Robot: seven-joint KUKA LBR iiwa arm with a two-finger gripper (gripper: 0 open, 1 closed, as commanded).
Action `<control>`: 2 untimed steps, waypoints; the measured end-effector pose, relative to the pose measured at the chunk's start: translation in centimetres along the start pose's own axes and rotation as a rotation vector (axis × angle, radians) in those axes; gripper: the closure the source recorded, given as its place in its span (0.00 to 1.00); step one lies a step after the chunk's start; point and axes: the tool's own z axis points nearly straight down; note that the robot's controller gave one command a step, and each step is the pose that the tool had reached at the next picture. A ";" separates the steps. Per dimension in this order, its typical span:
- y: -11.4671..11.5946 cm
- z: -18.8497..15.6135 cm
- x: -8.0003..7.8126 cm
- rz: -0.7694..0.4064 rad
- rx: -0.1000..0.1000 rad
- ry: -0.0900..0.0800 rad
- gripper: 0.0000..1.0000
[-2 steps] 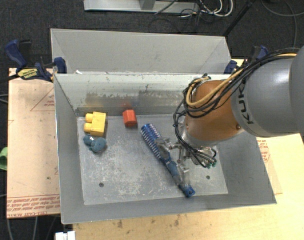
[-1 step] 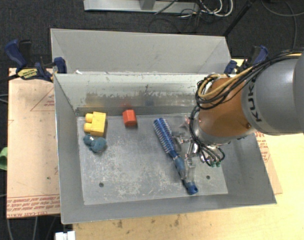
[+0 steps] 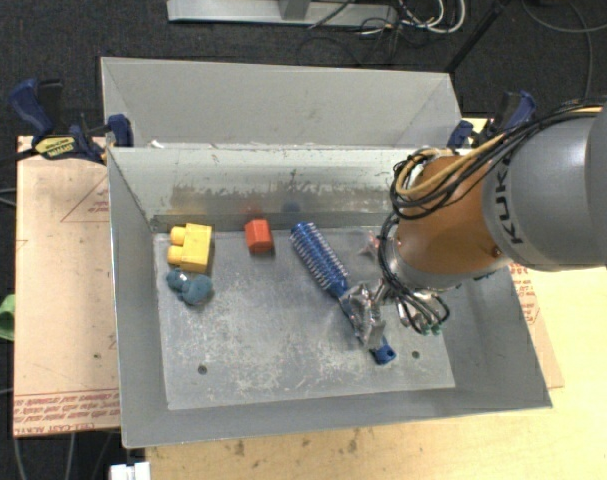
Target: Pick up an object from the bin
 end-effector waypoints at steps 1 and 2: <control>0.0 0.5 0.4 0.000 0.001 0.010 0.00; -3.4 -0.4 -4.6 0.017 0.003 0.001 0.00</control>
Offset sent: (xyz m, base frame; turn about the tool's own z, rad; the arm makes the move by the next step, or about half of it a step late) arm 0.0000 0.0000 0.0000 0.0000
